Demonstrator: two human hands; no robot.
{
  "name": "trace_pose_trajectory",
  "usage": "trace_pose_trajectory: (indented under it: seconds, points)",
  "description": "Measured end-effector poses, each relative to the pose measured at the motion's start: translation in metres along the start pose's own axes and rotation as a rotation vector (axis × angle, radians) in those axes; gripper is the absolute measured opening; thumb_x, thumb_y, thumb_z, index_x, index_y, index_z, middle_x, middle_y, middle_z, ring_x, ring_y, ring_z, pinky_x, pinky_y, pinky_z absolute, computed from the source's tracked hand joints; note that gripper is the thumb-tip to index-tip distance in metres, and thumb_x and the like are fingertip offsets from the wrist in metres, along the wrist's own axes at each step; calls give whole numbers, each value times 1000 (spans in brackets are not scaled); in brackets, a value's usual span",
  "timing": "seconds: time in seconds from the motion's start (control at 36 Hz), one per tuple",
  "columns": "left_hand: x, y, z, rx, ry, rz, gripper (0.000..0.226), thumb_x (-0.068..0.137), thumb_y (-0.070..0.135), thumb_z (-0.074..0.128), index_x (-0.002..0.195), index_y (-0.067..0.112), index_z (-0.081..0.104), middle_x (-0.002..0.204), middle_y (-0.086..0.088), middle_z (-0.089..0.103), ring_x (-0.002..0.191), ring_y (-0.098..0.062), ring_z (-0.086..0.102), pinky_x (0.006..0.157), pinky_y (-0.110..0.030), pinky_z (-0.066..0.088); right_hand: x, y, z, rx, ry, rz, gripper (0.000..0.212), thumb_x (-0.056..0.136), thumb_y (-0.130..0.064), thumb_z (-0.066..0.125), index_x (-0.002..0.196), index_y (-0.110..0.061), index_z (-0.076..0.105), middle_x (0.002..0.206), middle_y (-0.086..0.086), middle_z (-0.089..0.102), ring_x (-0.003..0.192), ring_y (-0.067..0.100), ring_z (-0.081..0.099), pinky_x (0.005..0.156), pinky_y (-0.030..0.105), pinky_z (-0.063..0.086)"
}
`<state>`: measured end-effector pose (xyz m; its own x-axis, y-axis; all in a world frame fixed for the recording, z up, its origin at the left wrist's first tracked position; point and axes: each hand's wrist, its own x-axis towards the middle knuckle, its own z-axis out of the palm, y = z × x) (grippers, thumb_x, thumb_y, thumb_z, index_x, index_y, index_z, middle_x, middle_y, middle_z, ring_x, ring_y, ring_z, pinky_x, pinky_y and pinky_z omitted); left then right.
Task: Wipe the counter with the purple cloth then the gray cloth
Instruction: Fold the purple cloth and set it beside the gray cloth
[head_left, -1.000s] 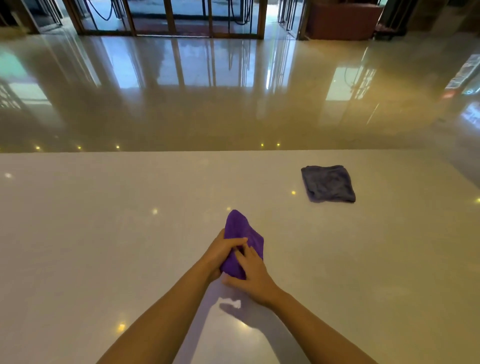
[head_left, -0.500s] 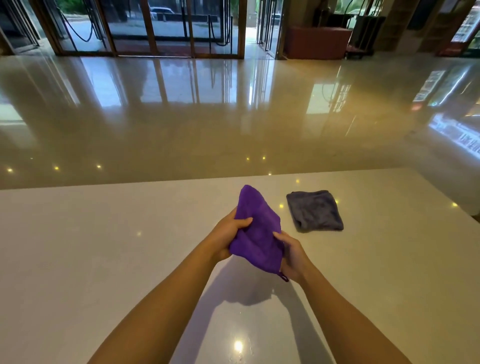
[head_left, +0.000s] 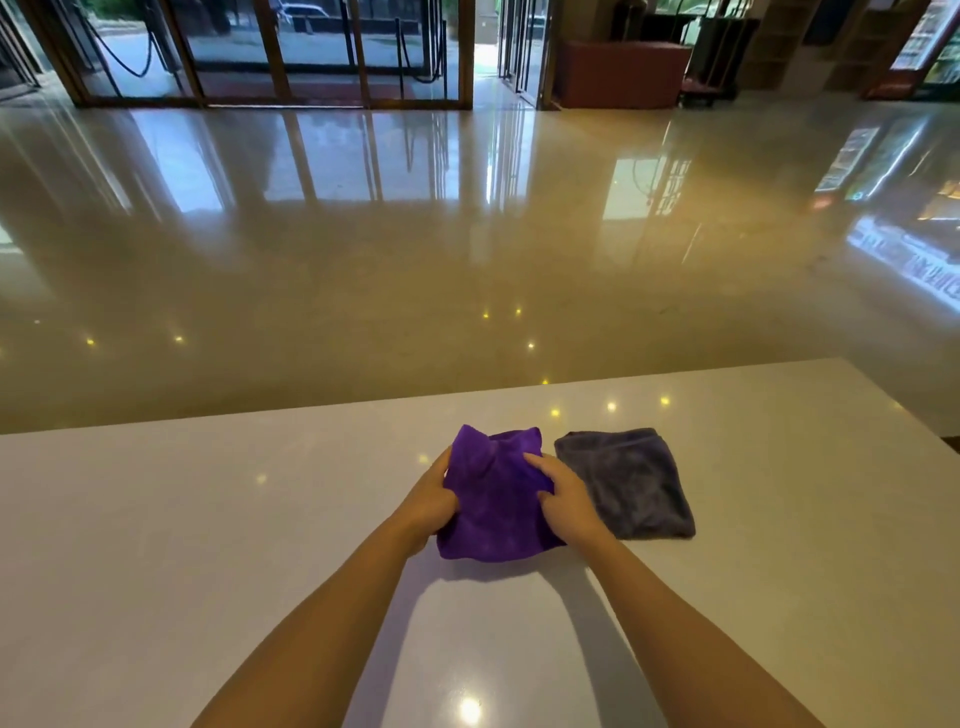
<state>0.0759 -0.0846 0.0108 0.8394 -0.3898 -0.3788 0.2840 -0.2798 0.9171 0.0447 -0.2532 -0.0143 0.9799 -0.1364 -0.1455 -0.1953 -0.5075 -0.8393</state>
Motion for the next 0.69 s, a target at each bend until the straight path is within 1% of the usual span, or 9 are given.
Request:
trace_pose_trajectory:
  seconds: [0.11, 0.17, 0.22, 0.33, 0.42, 0.5, 0.56, 0.61, 0.69]
  points:
    - [26, -9, 8, 35, 101, 1, 56, 91, -5, 41, 137, 25, 29, 119, 4, 46, 106, -18, 50, 89, -34, 48, 19, 15, -3, -93, -24, -23, 46, 93, 2, 36, 136, -13, 36, 147, 8, 35, 134, 24, 35, 109, 30, 32]
    - [33, -14, 13, -1, 132, -11, 47, 93, -2, 39, 129, 28, 38, 109, 9, 54, 94, -10, 58, 75, -21, 52, 24, 20, -3, -43, -33, -17, 42, 95, -2, 35, 135, -11, 37, 145, 8, 37, 129, 18, 39, 103, 20, 34]
    - [37, -19, 19, -116, 140, -46, 38, 97, 2, 33, 101, 35, 51, 88, 14, 62, 69, 2, 66, 51, -10, 51, 26, 25, -1, 68, -27, 11, 37, 97, -9, 34, 133, -11, 39, 142, 7, 42, 116, 9, 43, 92, 10, 36]
    - [41, -40, 29, -285, 166, -44, 34, 99, 18, 35, 83, 34, 60, 67, 15, 74, 61, -4, 70, 46, -23, 55, 27, 35, 1, 30, -68, -23, 37, 96, -8, 36, 133, -9, 40, 145, 10, 37, 121, 12, 43, 98, 16, 37]
    - [38, -39, 27, -464, 254, -114, 28, 98, 27, 38, 82, 40, 57, 80, 14, 70, 74, -10, 68, 51, -25, 54, 29, 43, -1, -245, -95, -88, 43, 95, -10, 39, 137, -15, 34, 151, 9, 26, 136, 23, 29, 112, 30, 27]
    - [39, -41, 22, -457, 313, -157, 32, 99, 21, 37, 88, 45, 55, 83, 24, 63, 70, -1, 67, 43, -18, 51, 28, 50, -18, -387, 1, -100, 52, 92, -22, 46, 140, -21, 27, 154, 6, 20, 140, 26, 19, 115, 39, 21]
    - [35, -44, 19, -387, 347, -150, 36, 97, 13, 40, 122, 38, 49, 116, 22, 58, 101, -4, 62, 64, -28, 59, 23, 58, -36, -454, -21, -92, 70, 84, -35, 57, 142, -25, 19, 156, 5, 12, 143, 28, 11, 116, 44, 17]
    - [32, -47, 16, -281, 375, -117, 57, 92, 5, 45, 139, 33, 29, 147, 5, 35, 132, -22, 40, 95, -47, 51, 18, 69, -53, -581, -144, -68, 94, 74, -50, 65, 144, -29, 6, 158, 6, -3, 144, 30, -4, 117, 49, 8]
    - [26, -47, 16, -255, 418, -91, 60, 91, 2, 46, 139, 32, 28, 153, -2, 28, 139, -24, 31, 99, -45, 46, 15, 85, -69, -786, -317, -22, 115, 65, -58, 69, 143, -28, -11, 155, 10, -18, 141, 34, -20, 115, 53, -6]
